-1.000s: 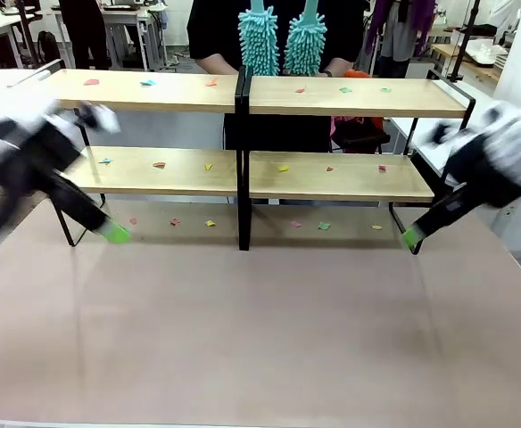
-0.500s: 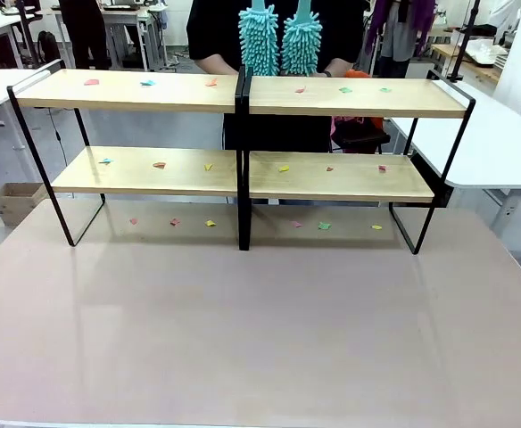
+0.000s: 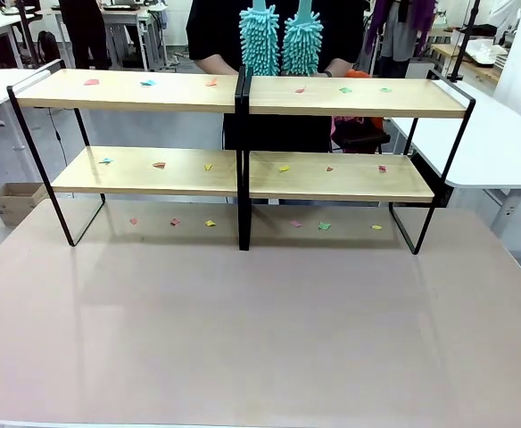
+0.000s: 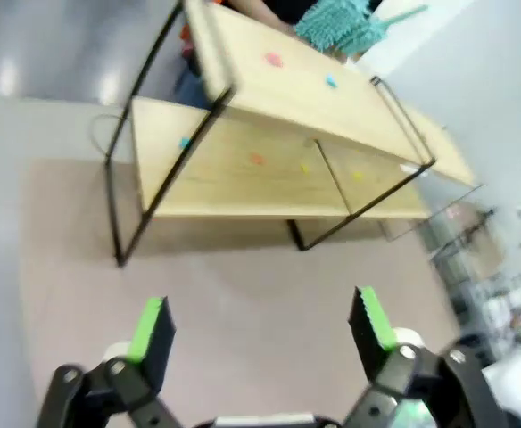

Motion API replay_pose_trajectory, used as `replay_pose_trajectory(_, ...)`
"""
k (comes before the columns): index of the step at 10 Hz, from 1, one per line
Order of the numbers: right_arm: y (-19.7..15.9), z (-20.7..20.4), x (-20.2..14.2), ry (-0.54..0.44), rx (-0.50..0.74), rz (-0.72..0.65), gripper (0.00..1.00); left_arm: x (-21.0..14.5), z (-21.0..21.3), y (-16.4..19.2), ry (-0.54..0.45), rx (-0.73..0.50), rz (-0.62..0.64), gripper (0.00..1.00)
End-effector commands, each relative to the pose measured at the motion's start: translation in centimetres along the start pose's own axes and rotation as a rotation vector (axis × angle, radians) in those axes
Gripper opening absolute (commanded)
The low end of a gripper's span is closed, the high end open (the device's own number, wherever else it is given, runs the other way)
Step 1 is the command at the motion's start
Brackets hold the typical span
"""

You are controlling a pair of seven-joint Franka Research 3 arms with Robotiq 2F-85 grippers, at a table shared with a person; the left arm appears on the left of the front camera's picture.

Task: Clean the shelves.
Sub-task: Pick up the Duster when the human hands it over.

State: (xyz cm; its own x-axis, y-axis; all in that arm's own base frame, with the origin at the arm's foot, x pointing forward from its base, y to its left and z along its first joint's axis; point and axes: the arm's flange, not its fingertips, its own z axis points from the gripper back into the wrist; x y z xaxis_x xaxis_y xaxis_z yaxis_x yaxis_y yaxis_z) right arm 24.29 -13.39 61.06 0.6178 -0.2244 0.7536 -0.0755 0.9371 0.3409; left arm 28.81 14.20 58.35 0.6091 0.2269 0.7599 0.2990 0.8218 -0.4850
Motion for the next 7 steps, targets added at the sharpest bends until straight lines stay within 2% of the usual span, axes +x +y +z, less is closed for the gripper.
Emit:
replay_pose_trajectory(1, 7.3, -0.1, 0.1, -0.079, -0.121, 0.112, 1.00, 2.8, 1.3, -6.0, 0.077, 0.136, -0.167, 1.00)
replay_pose_trajectory(3, 13.7, -0.4, 0.4, -0.151, -0.234, 0.296, 1.00, 7.1, 0.4, -8.6, 0.134, 0.182, -0.257, 1.00)
replay_pose_trajectory(5, 16.1, -0.3, 2.0, -0.176, -0.283, 0.347, 1.00, 9.2, -0.5, -10.5, 0.148, 0.207, -0.320, 1.00)
replay_pose_trajectory(7, 17.2, -0.3, 3.2, -0.200, -0.262, 0.359, 1.00, 11.2, -0.9, -11.4, 0.155, 0.184, -0.354, 1.00)
